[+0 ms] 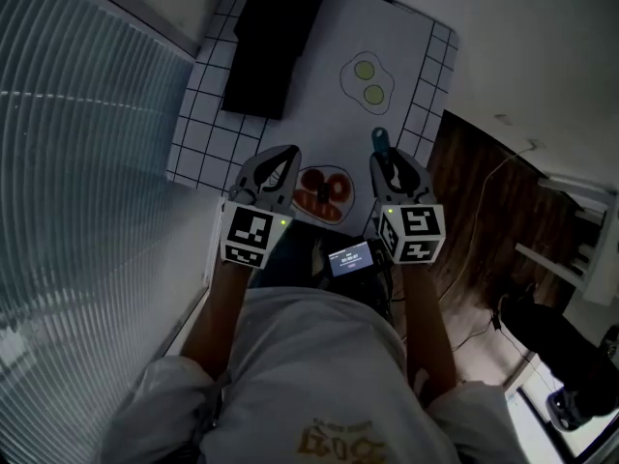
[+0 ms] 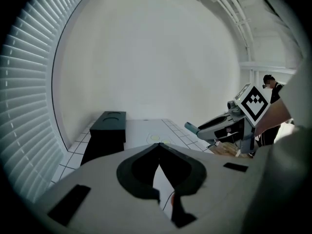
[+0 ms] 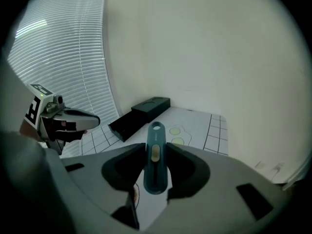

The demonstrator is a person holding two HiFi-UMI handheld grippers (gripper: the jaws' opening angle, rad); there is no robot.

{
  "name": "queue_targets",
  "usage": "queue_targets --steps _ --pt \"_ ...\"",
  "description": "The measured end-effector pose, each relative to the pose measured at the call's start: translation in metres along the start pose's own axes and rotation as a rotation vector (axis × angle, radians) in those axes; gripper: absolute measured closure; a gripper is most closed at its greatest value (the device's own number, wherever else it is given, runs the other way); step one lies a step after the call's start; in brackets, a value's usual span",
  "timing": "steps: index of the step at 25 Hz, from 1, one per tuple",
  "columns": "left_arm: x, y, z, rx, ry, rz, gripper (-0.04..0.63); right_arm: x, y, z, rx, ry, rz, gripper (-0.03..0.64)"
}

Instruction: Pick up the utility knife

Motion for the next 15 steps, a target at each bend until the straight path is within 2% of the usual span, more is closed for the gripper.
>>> queue_targets --steps 7,15 --pt "0.033 0.005 0.015 0.033 -0.055 -0.039 0.588 0.042 -0.001 0.02 -0.015 -0.1 -0.006 0.48" --pt "0.079 0.007 0.021 0.078 -0.158 -0.083 0.588 0.091 -0.006 0.048 -0.036 -0.239 -0.01 0.48"
Point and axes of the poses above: the fingertips, and each gripper's own axes: z backward along the fingers, y to its left, x out of its top, the point moved 1 cm from there along z, backward along the fingers, and after that the axes turned 12 degrees about -y, right-handed, at the moved point
